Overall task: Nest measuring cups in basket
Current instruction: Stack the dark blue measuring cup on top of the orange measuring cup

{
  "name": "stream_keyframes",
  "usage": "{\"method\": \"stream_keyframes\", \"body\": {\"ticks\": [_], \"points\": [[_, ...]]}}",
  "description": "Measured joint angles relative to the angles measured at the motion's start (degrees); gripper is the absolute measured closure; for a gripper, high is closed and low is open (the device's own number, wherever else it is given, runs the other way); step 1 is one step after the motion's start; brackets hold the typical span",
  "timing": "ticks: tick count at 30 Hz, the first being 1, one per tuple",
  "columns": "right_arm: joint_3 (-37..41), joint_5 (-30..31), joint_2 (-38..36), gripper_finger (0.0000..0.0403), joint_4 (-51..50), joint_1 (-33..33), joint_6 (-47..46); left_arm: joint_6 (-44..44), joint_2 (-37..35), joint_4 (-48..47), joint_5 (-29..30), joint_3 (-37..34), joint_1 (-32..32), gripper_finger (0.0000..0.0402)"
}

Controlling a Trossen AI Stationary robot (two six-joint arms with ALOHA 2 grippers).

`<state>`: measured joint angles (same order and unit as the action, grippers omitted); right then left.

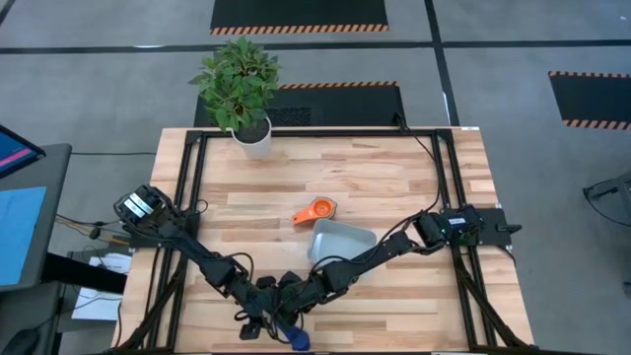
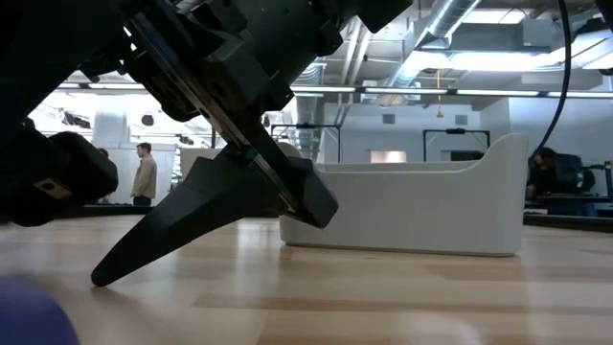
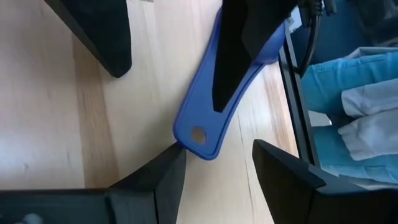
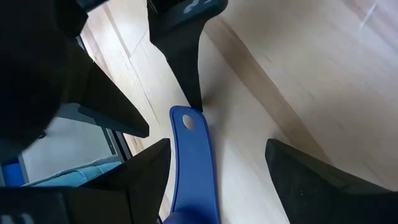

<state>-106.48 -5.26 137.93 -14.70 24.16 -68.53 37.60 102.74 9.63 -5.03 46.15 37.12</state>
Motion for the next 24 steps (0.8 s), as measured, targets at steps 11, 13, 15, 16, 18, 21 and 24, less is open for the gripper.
{"method": "stream_keyframes", "body": {"ticks": [11, 13, 15, 16, 18, 21, 24], "points": [[0.0, -0.4, 0.0, 0.0113, -0.1, 0.0, -0.5, 0.5, 0.5, 0.9, 1.2, 0.0, -0.4, 0.0226], [0.0, -0.5, 0.0, 0.0113, -0.1, 0.1, -0.5, 0.5, 0.5, 0.9, 1.5, 0.0, -0.6, 0.0232], [0.0, -0.6, -0.1, 0.0113, -0.3, 0.1, -0.5, 0.5, 0.6, 1.1, 1.4, 0.0, -1.0, 0.0239], [0.0, -0.6, -0.1, 0.0113, -0.5, 0.1, -0.6, 0.4, 0.6, 1.1, 1.4, 0.0, -1.1, 0.0243], [0.0, -0.7, -0.1, 0.0113, -0.8, 0.1, -0.6, 0.0, 0.6, 1.1, 1.4, 0.0, -1.4, 0.0251], [0.0, -0.6, -0.2, 0.0113, -1.2, 0.1, -0.6, -0.3, 0.6, 1.1, 1.5, 0.0, -1.6, 0.0265], [0.0, -0.6, -0.2, 0.0113, -1.4, 0.1, -0.6, -0.7, 0.6, 1.1, 2.1, 0.0, -1.6, 0.0281]]}}
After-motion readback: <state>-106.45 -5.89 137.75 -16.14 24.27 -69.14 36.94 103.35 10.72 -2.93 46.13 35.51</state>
